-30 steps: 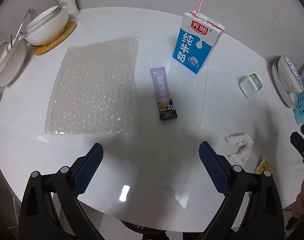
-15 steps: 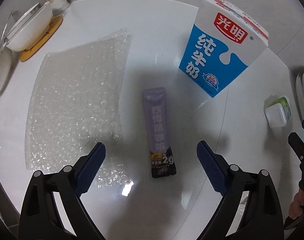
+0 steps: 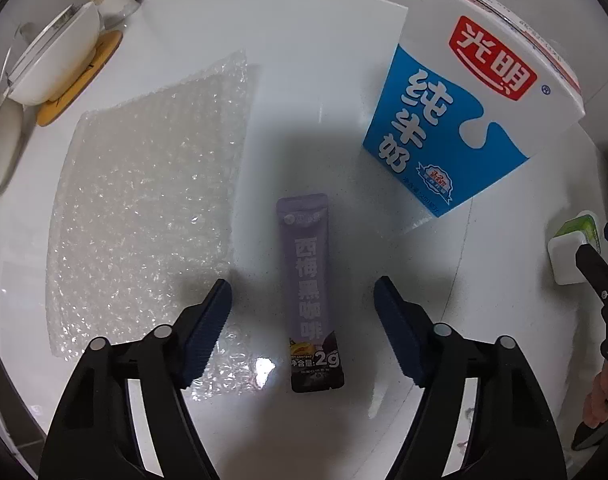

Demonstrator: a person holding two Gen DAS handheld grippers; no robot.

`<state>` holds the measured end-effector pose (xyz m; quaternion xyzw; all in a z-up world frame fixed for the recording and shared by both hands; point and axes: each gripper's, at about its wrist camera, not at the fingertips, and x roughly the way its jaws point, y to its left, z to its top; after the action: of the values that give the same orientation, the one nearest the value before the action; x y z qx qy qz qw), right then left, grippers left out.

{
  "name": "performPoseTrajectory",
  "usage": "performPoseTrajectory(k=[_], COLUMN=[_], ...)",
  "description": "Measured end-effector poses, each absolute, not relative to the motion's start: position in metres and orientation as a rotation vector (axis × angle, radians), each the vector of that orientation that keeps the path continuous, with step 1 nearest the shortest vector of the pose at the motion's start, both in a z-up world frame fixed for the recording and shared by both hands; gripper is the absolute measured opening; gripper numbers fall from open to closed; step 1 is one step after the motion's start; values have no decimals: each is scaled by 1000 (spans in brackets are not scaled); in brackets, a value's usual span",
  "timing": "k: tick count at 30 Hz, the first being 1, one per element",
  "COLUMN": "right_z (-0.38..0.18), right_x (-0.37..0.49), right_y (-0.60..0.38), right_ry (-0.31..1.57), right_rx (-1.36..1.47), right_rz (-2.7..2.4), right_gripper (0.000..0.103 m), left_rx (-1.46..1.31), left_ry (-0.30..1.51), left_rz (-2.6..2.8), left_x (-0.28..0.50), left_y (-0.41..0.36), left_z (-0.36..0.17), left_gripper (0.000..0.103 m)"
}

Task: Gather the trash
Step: 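Grasp the purple snack stick with the left tool while the right tool grasps the pill bottle, then carry the purple stick and pill bottle down over the wastebasket with both tools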

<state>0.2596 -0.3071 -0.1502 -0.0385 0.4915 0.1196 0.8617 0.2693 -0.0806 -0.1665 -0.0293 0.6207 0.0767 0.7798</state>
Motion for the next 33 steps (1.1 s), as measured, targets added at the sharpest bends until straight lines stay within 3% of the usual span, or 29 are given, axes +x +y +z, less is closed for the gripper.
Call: performPoseTrajectory(k=[2, 4, 7, 16, 33], right_z=[-152, -155, -156, -148, -127], right_x=[260, 259, 258, 250, 228], right_y=[-305, -306, -307, -314, -319], right_ry=[1039, 1050, 1047, 1033, 1004], right_rx=[-84, -72, -57, -40, -15], right_rz=[261, 276, 288, 292, 267], right_gripper=[83, 72, 68, 68, 68], left_rx=[-63, -61, -61, -78, -92], left_ry=[1338, 1335, 1335, 1313, 1238], left_rz=[168, 165, 144, 126, 80], left_x=[271, 272, 272, 264, 242], left_y=[-81, -83, -84, -79, -71], left_z=[-165, -162, -160, -154, -110], left_gripper=[55, 36, 19, 13, 12])
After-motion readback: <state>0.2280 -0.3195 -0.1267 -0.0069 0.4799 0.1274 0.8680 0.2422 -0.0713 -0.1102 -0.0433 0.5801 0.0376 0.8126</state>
